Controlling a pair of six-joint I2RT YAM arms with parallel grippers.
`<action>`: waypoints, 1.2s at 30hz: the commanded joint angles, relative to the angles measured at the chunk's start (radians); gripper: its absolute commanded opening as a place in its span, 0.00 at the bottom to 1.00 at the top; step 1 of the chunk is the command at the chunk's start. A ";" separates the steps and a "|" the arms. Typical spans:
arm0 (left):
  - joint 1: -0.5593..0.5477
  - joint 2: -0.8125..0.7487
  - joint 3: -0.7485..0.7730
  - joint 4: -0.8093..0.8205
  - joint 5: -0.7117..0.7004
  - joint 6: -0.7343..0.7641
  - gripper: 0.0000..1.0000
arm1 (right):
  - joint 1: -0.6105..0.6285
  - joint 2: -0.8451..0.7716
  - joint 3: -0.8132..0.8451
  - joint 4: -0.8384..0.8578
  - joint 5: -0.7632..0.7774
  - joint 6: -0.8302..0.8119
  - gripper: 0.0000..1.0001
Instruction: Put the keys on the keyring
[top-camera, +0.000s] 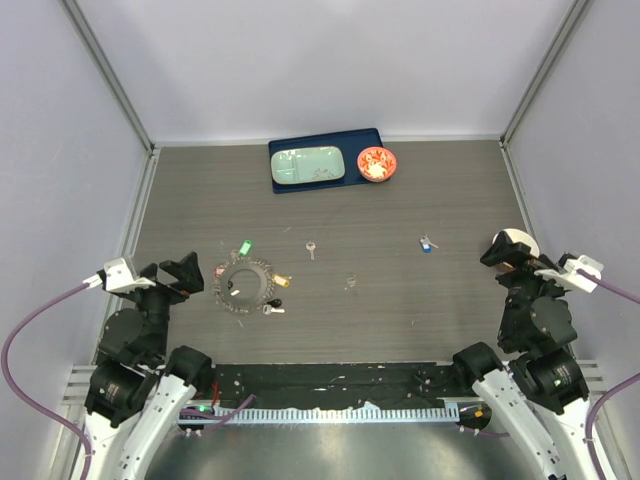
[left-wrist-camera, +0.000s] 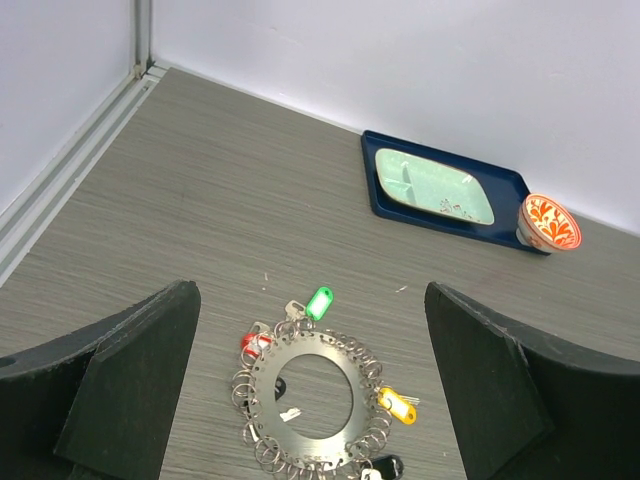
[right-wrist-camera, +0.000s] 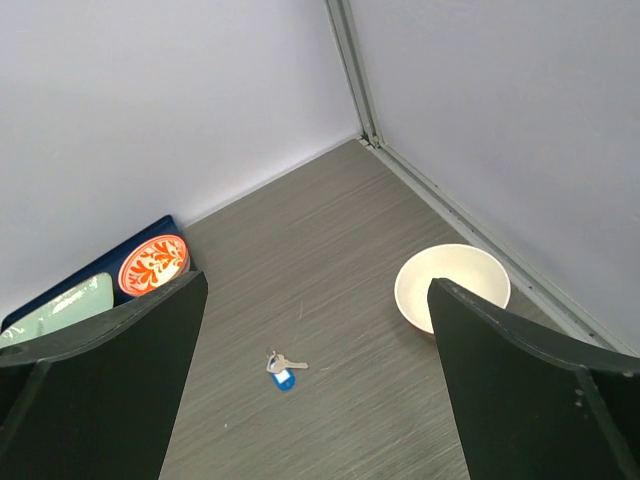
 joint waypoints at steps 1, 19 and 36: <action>0.004 -0.011 0.005 0.018 0.004 0.006 1.00 | -0.001 -0.047 -0.032 0.032 0.021 -0.012 1.00; 0.059 -0.033 -0.005 0.054 0.042 0.006 1.00 | -0.001 -0.021 -0.038 0.026 0.002 0.031 0.99; 0.097 0.005 -0.010 0.048 0.040 0.015 1.00 | -0.001 -0.059 -0.049 0.020 -0.037 0.022 0.99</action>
